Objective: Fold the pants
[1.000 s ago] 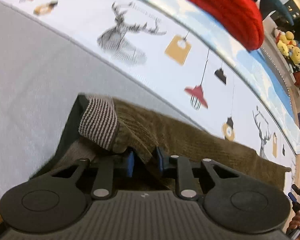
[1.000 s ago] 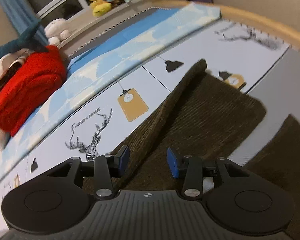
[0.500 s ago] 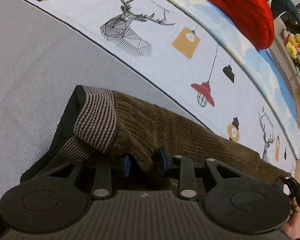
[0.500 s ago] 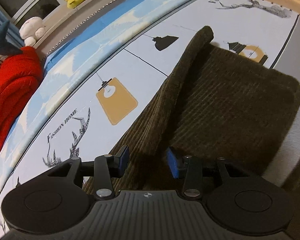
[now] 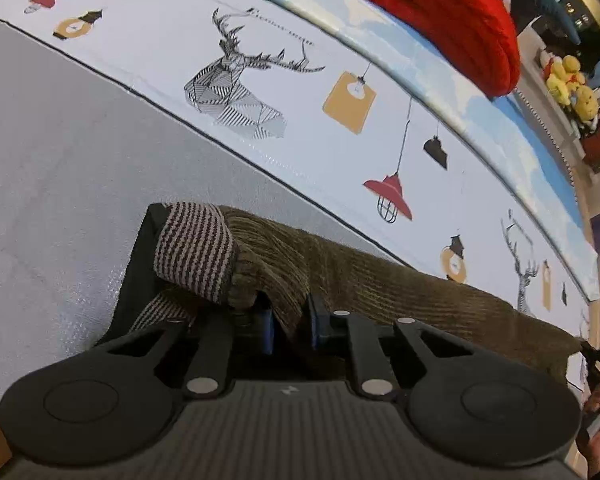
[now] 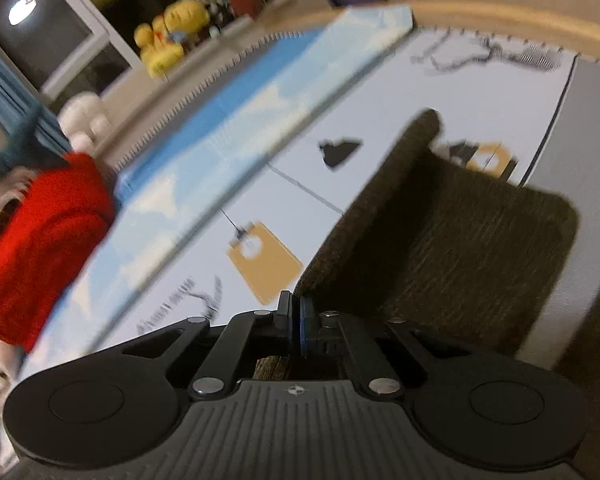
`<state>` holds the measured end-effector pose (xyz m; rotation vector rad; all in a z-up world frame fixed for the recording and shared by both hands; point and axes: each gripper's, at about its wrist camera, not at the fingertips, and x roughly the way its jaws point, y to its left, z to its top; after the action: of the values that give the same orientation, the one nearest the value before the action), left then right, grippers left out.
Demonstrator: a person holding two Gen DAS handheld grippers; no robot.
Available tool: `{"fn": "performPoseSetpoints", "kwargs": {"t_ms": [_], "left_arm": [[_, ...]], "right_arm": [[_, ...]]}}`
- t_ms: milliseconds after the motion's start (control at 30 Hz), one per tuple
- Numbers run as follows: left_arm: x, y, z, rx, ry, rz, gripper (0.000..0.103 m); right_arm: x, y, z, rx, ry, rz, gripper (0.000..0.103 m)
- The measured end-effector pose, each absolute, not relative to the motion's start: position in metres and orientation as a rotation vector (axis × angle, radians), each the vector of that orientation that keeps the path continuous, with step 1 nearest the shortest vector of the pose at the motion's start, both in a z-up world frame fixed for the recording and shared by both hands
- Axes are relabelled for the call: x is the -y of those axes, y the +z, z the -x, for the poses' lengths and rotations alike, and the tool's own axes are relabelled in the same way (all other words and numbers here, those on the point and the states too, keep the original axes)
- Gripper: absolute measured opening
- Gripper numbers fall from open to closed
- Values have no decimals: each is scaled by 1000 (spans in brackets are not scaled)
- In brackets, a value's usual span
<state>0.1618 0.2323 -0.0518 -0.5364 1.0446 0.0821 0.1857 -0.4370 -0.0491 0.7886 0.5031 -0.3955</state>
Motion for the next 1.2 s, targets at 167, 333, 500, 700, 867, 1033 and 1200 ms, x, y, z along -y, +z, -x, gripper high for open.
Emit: {"fn": "performPoseSetpoints", "kwargs": {"t_ms": [167,333,500,700,867,1033,1200], "left_arm": [[-235,-40,-141,-1009,36,522,14],[-254,-34,-117,-988,-5,540,12],[-267,-49,-103,-1061,-9,524,12],[-266,-68,-104,-1147,-19,477,12],[-277,-74,-104,-1163,-6,564,17],[-270,-76,-107,-1172,-3,525,27],[-268,-79,-112,-1181,10,507,27]], "right_arm": [[437,-10,-116,-406,-412,-829,2],[432,4,-36,-406,-437,-824,2],[437,-39,17,-642,-510,-874,2],[444,-106,39,-859,-506,-964,3],[464,-108,52,-778,-535,-956,7],[505,-122,79,-654,-605,-1121,17],[523,-132,78,-617,-622,-1177,25]]}}
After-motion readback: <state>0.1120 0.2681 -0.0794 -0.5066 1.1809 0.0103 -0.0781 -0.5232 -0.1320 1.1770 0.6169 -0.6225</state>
